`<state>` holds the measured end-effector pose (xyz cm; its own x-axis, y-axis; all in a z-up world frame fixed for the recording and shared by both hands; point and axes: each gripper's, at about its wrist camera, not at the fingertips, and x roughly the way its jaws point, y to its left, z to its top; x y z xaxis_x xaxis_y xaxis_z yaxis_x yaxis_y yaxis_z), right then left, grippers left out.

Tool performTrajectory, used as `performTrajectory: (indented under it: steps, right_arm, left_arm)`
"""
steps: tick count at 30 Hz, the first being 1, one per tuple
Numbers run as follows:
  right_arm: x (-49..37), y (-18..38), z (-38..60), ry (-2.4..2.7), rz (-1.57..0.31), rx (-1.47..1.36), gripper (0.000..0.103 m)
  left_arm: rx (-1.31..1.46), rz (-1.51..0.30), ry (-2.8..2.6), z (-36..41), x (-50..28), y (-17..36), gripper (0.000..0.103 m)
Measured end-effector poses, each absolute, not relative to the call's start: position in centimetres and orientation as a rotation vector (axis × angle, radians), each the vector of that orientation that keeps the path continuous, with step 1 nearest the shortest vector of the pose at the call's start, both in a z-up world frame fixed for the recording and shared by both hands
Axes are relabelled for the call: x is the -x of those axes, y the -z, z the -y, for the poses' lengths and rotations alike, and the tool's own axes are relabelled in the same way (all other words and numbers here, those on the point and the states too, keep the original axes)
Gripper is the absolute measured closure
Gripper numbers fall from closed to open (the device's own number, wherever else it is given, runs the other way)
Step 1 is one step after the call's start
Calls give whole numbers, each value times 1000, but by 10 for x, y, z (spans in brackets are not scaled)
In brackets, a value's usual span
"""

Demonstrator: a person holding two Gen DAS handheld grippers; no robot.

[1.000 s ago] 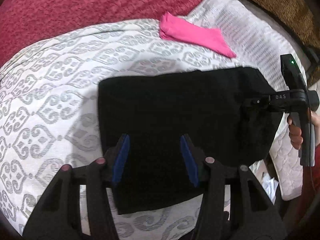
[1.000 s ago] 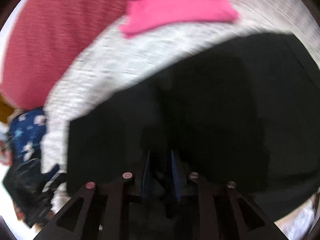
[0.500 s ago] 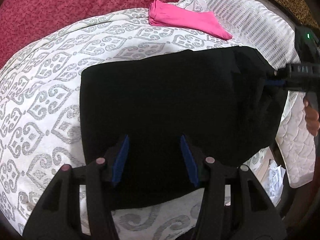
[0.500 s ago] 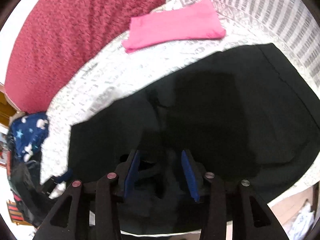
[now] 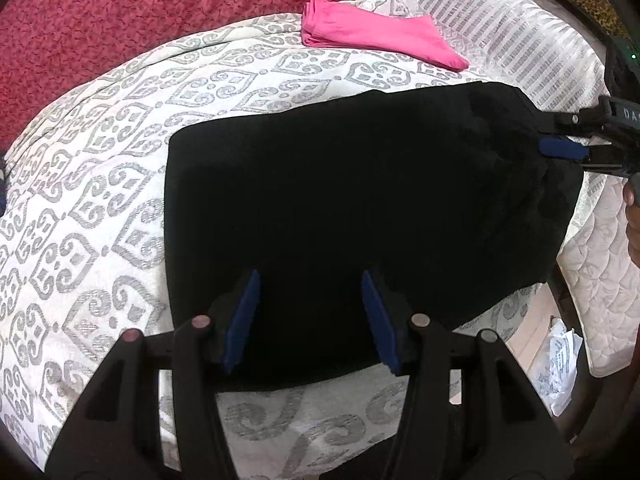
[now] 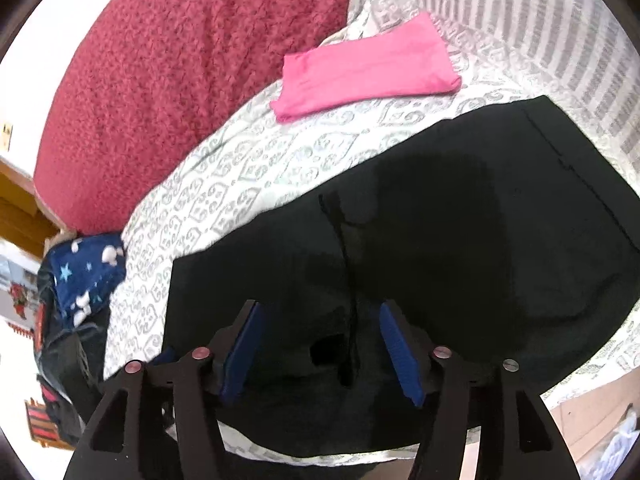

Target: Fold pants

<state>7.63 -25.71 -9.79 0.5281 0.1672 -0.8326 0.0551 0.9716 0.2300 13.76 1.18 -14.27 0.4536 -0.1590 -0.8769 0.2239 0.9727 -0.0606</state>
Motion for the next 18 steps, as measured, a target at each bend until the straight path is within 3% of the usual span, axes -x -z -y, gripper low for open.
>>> performTrajectory:
  steps: [5,10,18]
  right_arm:
    - [-85,133,242,-27,-1145,-80,40]
    - [-68,131,250,-43,-1119,-19,40]
    - [-31,102,332,84,-977,-230,40]
  left_arm:
    - [-93,-1079,212,-8,-137,141,48]
    - [-111,-1088,190,-4,-137,141,48]
    - [-149,-1078,228,26,-134,134,48]
